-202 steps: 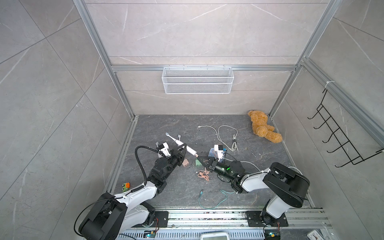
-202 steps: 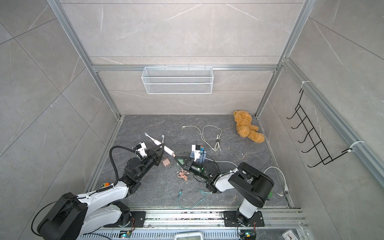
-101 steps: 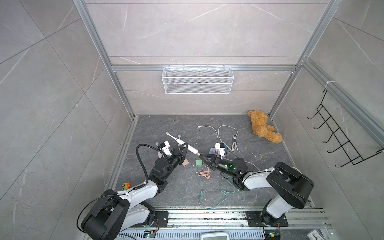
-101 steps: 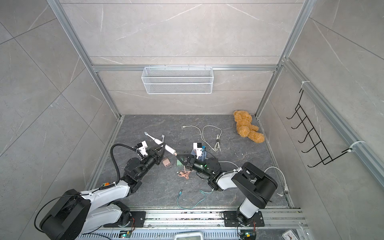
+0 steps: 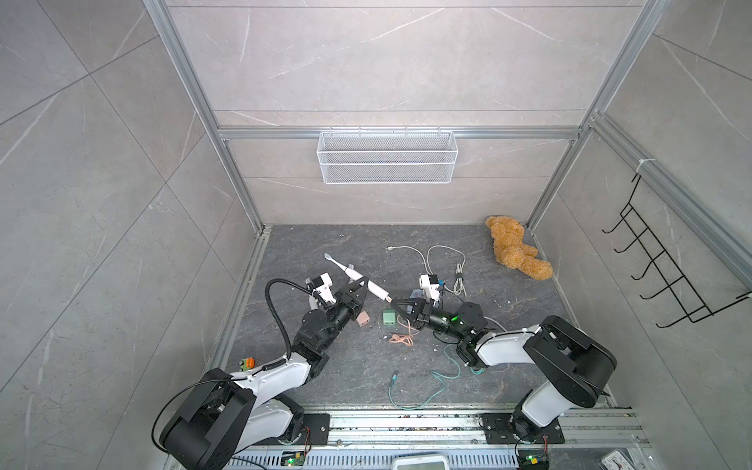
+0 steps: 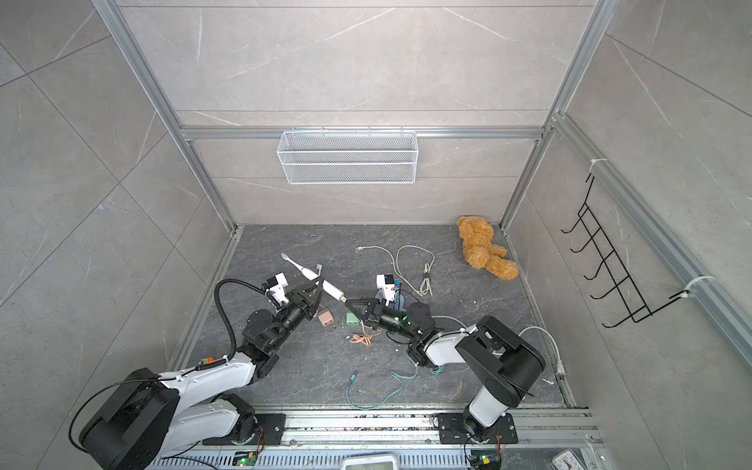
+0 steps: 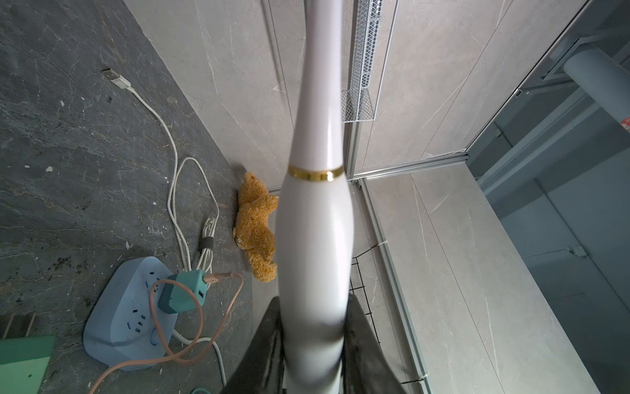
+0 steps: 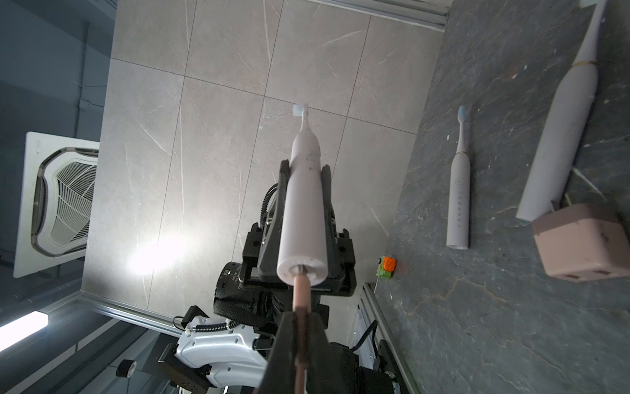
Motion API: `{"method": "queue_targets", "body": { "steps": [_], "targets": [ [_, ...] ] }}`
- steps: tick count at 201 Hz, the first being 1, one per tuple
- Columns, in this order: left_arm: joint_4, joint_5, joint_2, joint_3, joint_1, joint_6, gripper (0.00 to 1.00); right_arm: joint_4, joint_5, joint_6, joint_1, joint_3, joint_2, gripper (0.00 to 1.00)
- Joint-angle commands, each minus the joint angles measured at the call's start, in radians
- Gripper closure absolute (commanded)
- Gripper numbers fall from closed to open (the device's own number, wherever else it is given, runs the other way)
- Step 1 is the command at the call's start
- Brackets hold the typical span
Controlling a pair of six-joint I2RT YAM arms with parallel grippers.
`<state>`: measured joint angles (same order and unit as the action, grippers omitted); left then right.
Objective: Charge the electric toothbrush
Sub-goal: Insert the charging cable into the electric toothbrush.
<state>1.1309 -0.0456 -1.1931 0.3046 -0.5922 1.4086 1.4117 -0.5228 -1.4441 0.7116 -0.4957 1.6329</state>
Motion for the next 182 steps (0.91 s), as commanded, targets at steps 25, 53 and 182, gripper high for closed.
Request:
{"method": "queue_targets", "body": {
  "steps": [25,53,182],
  "targets": [
    [0.076,-0.118,-0.029,0.035,-0.135,-0.066,1.00,0.055,0.049,-0.021,-0.001,-0.071,0.016,1.00],
    [0.121,-0.119,-0.073,0.046,-0.165,-0.063,1.00,0.055,0.040,-0.012,-0.002,-0.100,0.016,1.00],
    [0.076,-0.078,-0.047,0.043,-0.207,-0.107,1.00,0.047,0.111,0.003,-0.007,-0.043,-0.007,1.00]
  ]
}}
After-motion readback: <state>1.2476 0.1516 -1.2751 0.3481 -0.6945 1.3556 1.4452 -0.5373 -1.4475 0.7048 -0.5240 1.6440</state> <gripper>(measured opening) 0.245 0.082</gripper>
